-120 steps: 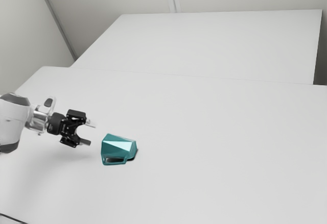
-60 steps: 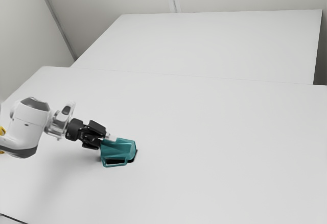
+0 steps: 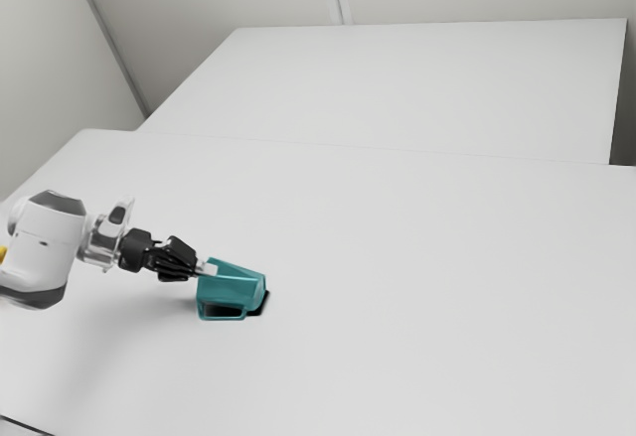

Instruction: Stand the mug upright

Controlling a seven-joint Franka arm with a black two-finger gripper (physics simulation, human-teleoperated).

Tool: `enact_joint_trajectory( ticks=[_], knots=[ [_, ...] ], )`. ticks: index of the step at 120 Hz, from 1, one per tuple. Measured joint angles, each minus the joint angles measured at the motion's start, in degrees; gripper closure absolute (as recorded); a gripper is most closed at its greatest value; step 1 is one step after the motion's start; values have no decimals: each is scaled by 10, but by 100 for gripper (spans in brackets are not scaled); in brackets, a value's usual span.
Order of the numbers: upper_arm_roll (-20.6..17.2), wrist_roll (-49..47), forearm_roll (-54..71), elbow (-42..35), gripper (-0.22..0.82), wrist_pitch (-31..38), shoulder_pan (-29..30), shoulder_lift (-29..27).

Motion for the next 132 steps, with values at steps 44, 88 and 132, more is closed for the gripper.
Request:
enact_joint_trajectory(
  ticks=[44, 88, 132],
  knots=[
    [-17, 16, 22, 72, 79, -3, -11, -26],
    [-59, -68, 459, 229, 79, 41, -51, -20],
    [-62, -182, 621, 156, 79, 230, -113, 2]
  ],
)
